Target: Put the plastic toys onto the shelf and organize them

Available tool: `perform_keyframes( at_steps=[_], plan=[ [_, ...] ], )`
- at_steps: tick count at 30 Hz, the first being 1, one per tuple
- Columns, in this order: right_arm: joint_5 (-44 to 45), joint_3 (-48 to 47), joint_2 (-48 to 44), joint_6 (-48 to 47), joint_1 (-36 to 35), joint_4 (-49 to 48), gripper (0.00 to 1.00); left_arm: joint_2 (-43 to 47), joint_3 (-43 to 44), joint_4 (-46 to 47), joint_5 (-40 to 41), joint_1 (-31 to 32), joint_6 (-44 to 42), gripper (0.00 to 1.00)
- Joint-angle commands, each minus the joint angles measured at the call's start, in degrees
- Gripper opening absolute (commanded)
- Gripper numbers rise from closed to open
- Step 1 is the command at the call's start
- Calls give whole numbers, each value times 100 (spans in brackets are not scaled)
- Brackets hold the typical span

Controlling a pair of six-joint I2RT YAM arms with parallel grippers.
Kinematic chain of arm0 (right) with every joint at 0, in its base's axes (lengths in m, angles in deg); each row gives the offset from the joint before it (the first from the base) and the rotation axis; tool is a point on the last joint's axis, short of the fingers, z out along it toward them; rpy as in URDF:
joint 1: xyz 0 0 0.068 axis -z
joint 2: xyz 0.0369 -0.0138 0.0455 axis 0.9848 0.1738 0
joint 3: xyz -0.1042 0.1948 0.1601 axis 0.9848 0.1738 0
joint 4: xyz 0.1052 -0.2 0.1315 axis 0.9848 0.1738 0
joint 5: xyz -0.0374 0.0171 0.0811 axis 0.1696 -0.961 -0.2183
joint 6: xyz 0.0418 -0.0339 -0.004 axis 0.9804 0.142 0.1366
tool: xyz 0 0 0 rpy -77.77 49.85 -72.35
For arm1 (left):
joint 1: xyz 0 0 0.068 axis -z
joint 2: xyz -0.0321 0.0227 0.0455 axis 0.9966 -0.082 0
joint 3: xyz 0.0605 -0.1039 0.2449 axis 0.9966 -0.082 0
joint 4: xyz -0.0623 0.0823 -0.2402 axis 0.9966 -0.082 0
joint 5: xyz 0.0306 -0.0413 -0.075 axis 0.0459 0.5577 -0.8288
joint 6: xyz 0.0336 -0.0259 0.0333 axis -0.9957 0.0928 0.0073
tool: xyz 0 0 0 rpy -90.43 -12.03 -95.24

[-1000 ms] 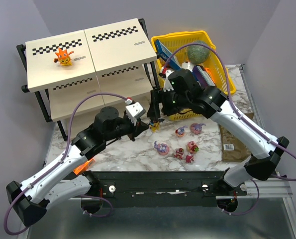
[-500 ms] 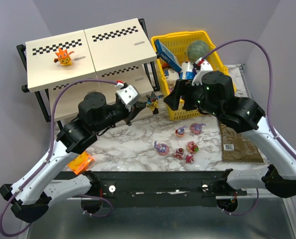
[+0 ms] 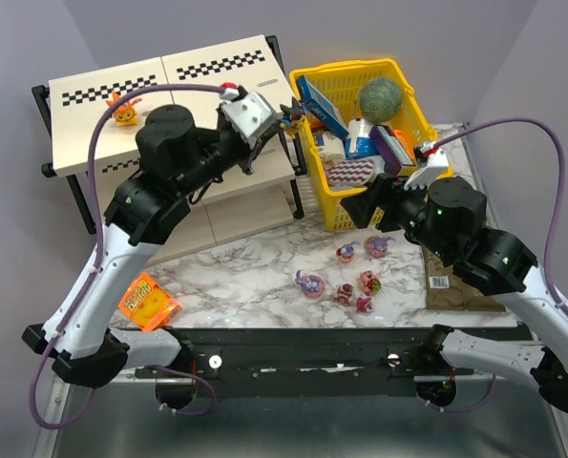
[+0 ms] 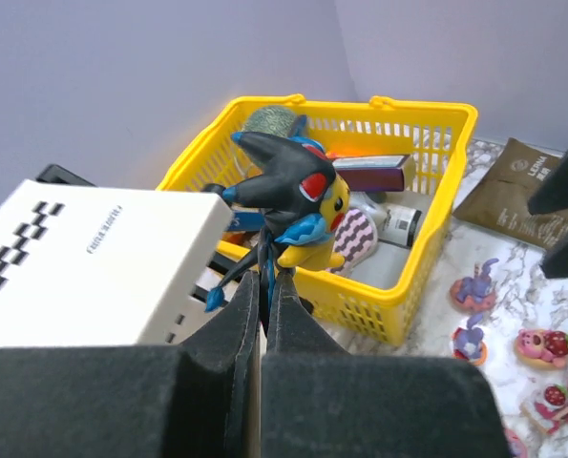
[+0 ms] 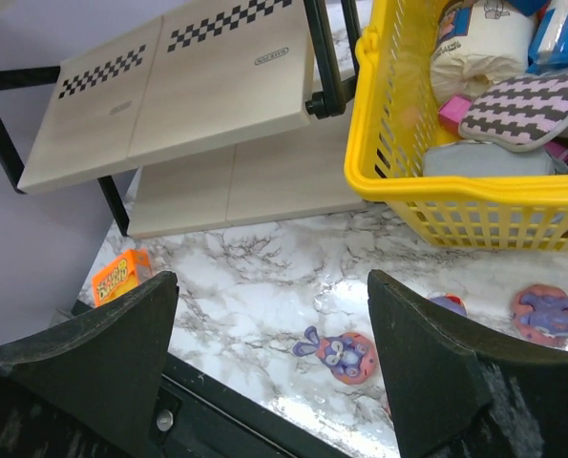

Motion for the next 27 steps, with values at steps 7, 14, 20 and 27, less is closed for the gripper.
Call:
perform_keyframes(
  at_steps=[7, 14, 20, 27],
  plan=[
    [122, 180, 34, -18, 21, -39, 87, -1276, 2416, -1614, -1760, -1220, -422, 0],
    [52, 137, 174, -88, 21, 5, 87, -1409, 2347, -1598, -1917, -1711, -396, 0],
    [-88, 102, 315, -80, 21, 5, 87, -1409, 2171, -1272, -2024, -1984, -282, 0],
    [-115, 145, 368, -36, 21, 5, 87, -1532, 2162, -1456, -1892, -2107, -475, 0]
  ],
)
